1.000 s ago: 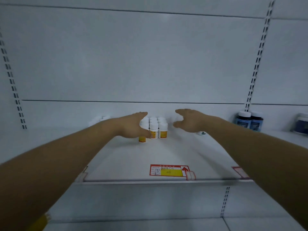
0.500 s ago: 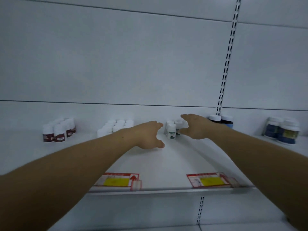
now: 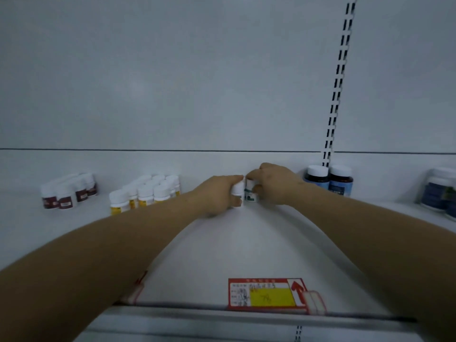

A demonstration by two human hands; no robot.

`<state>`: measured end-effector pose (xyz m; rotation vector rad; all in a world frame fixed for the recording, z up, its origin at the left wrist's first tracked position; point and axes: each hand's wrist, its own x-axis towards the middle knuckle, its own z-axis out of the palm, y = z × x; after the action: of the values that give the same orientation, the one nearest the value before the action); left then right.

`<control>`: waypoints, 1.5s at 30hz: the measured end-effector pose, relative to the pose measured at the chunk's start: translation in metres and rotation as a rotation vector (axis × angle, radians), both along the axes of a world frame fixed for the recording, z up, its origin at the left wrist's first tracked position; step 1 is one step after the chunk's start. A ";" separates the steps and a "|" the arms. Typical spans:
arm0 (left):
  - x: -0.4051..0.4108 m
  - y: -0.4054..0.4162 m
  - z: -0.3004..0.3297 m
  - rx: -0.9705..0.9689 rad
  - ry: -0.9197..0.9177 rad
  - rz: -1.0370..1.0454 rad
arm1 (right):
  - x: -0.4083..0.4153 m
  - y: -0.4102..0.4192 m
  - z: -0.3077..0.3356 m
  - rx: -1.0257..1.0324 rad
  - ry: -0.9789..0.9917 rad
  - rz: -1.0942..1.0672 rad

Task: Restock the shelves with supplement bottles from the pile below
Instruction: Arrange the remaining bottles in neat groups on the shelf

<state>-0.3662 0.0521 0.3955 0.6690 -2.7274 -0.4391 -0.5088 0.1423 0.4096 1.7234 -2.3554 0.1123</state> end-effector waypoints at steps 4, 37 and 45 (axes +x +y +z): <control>-0.001 0.000 0.001 -0.025 -0.012 -0.015 | -0.005 0.000 0.000 -0.035 -0.004 0.031; -0.013 0.080 0.031 -0.067 -0.093 -0.168 | -0.037 0.137 0.055 -0.084 -0.131 -0.382; -0.053 0.110 0.021 0.108 -0.039 -0.094 | -0.068 0.161 0.030 -0.107 -0.149 -0.373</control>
<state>-0.4188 0.1625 0.4163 0.5834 -2.7967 -0.6052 -0.5765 0.3037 0.4394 1.2416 -2.6777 0.3070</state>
